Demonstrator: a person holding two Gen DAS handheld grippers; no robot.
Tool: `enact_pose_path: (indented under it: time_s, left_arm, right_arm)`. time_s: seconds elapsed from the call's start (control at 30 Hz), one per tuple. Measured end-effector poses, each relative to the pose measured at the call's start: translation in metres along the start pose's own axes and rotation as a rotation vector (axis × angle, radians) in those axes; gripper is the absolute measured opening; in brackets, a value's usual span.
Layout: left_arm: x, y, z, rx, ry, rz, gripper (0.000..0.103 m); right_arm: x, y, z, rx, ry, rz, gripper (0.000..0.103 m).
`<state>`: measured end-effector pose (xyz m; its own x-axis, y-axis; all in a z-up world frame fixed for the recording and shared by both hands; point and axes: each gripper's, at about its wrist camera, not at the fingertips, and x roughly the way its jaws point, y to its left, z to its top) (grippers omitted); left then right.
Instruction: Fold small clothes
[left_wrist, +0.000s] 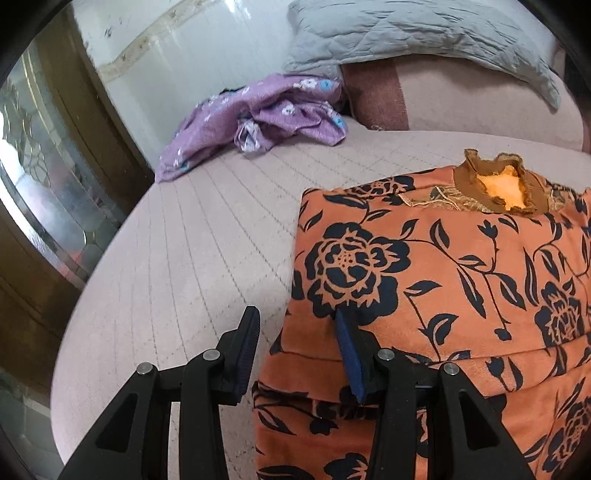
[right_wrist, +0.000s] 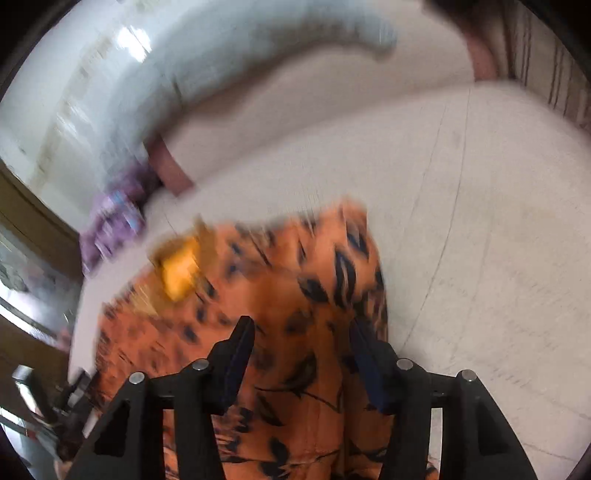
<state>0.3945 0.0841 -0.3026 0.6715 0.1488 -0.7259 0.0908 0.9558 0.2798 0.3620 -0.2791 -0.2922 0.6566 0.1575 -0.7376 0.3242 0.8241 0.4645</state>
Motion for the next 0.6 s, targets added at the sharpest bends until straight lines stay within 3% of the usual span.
enact_pose_path:
  time_s: [0.07, 0.13, 0.2, 0.23, 0.27, 0.37, 0.47, 0.6]
  left_arm:
    - [0.001, 0.002, 0.0, -0.002, 0.02, -0.013, 0.045]
    - [0.004, -0.002, -0.003, 0.028, 0.044, -0.002, 0.045]
    - [0.004, -0.006, -0.006, 0.058, 0.044, 0.016, 0.045]
    - [0.002, -0.008, -0.007, 0.07, 0.04, 0.025, 0.045]
    - [0.0, -0.007, -0.006, 0.071, 0.04, 0.024, 0.045]
    - [-0.007, -0.001, -0.003, 0.029, 0.021, 0.01, 0.045]
    - [-0.018, 0.001, 0.0, 0.018, -0.034, 0.012, 0.045]
    - [-0.012, -0.008, -0.001, 0.054, -0.018, -0.004, 0.046]
  right_arm:
    - [-0.021, 0.008, -0.001, -0.048, -0.075, 0.031, 0.068]
    - [-0.024, 0.021, -0.01, -0.098, -0.035, 0.06, 0.066]
    - [-0.015, 0.035, -0.024, -0.167, 0.033, 0.036, 0.055]
    - [-0.005, 0.041, -0.031, -0.205, 0.078, 0.007, 0.043]
    - [0.009, 0.048, -0.041, -0.245, 0.145, -0.025, 0.038]
    - [0.049, 0.054, -0.066, -0.297, 0.315, -0.118, 0.04]
    - [0.039, 0.067, -0.07, -0.339, 0.279, -0.148, 0.039]
    - [0.015, 0.068, -0.069, -0.278, 0.238, -0.05, 0.039]
